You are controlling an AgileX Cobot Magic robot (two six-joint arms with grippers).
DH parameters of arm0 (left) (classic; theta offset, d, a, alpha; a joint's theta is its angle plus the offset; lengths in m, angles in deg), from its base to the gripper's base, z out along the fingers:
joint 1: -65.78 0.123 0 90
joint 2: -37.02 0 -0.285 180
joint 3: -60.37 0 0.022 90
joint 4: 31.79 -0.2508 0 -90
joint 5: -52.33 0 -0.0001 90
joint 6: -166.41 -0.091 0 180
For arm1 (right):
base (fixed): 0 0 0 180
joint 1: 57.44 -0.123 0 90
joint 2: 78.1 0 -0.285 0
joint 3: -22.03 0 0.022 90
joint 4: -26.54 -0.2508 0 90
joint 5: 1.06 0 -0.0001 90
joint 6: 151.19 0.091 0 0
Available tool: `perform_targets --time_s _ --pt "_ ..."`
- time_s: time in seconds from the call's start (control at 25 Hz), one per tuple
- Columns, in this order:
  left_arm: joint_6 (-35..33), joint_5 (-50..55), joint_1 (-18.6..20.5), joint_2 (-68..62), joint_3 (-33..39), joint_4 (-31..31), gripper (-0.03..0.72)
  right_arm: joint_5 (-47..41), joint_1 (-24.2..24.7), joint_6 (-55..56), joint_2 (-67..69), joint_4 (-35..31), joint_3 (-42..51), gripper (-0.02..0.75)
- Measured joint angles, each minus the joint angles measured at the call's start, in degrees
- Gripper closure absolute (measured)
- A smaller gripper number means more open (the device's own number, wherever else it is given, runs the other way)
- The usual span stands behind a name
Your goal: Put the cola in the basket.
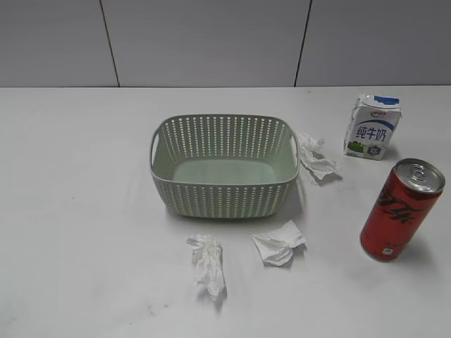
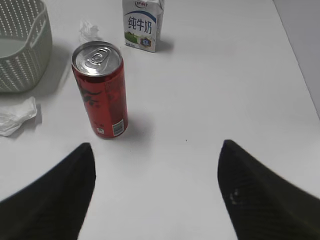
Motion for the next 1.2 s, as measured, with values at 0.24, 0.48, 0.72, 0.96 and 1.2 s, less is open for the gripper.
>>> perform_targets --time_s 0.24,0.48,0.72,0.96,1.2 --pt "0.0 0.0 0.0 0.0 0.0 0.0 0.471 -1.0 0.0 2.4 14.5 -2.7 -8.0 0.142" --pt "0.0 0.0 0.0 0.0 0.0 0.0 0.471 -5.1 0.0 3.0 30.8 -6.5 -15.3 0.076" --pt "0.0 0.0 0.0 0.0 0.0 0.0 0.471 -6.5 -0.4 3.0 46.5 -7.1 -22.7 0.076" --pt "0.0 0.0 0.0 0.0 0.0 0.0 0.471 -8.1 -6.7 2.9 60.6 -7.1 -29.1 0.080" --pt "0.0 0.0 0.0 0.0 0.0 0.0 0.471 -8.6 -10.6 3.7 69.5 -7.0 -33.6 0.081"
